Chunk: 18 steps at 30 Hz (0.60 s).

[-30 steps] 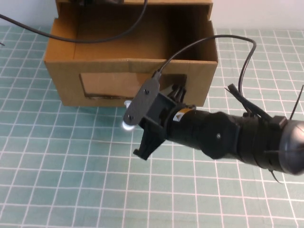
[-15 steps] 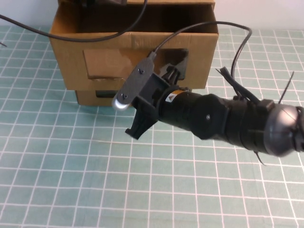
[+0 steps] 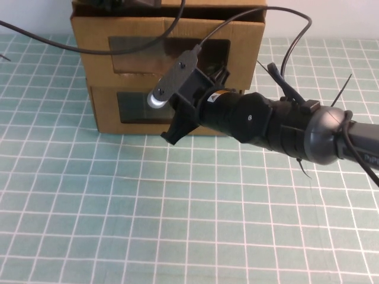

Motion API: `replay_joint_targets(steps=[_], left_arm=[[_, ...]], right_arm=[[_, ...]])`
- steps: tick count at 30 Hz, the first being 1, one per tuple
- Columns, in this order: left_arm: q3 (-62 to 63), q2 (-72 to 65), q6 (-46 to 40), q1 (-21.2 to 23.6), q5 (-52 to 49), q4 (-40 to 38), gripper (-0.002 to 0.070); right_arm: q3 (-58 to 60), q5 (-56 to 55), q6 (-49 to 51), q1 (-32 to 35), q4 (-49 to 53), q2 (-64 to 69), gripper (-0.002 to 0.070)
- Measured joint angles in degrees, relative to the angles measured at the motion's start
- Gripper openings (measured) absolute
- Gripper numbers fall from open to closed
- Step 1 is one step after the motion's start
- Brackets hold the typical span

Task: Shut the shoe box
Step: Close the shoe box with your right arm

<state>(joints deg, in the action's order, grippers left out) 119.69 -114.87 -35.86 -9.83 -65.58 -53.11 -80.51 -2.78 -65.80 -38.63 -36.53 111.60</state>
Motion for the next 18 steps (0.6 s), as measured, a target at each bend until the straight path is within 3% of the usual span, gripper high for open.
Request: replay_joint_targets(steps=[13,18], left_arm=[[0.0,-0.1,-1.4,0.0,0.1,-0.2,-0.0006],[0.0,-0.1,-1.4,0.0,0.5,-0.9,-0.0005]], right_arm=[[-5.3,0.5,0.0,1.7,-2.5,4.1,-0.0015],[-5.5,5.5,0.0,2.0,-0.4,3.8,-0.0015]])
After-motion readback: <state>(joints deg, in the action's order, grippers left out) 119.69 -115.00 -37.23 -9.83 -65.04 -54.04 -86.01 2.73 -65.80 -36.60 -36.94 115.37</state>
